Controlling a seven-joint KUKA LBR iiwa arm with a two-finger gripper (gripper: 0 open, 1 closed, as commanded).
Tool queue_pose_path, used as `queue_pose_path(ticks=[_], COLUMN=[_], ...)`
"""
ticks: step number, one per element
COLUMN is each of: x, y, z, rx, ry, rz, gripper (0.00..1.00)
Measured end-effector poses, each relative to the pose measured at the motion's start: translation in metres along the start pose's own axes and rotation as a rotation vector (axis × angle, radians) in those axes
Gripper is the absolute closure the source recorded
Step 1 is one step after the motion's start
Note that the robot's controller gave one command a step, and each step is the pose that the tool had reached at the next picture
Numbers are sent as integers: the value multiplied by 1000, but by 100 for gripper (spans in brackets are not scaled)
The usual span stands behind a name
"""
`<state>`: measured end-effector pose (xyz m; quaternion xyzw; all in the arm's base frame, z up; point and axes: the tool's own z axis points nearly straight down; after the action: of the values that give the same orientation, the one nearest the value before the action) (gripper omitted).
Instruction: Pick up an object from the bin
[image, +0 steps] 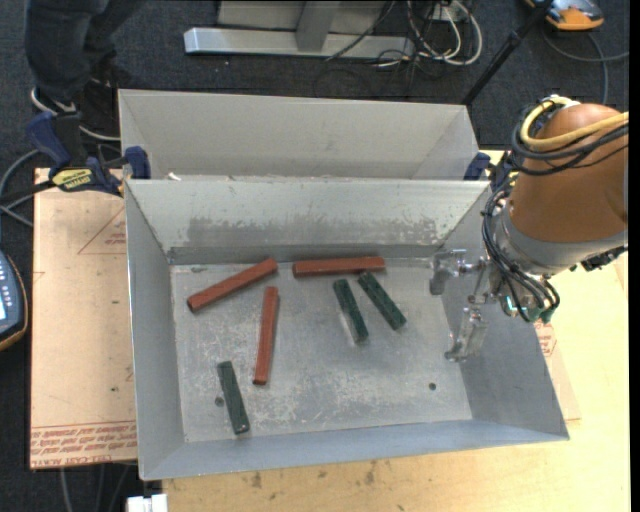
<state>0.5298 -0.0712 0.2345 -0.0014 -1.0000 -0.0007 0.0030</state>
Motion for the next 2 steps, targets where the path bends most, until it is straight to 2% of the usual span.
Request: queue_pose_path(ticks=[1, 2], x=[-56, -90], y=[17, -5], z=[165, 131], rx=[-1, 1], ry=[-12, -16], rz=[259, 244], gripper=[0, 0])
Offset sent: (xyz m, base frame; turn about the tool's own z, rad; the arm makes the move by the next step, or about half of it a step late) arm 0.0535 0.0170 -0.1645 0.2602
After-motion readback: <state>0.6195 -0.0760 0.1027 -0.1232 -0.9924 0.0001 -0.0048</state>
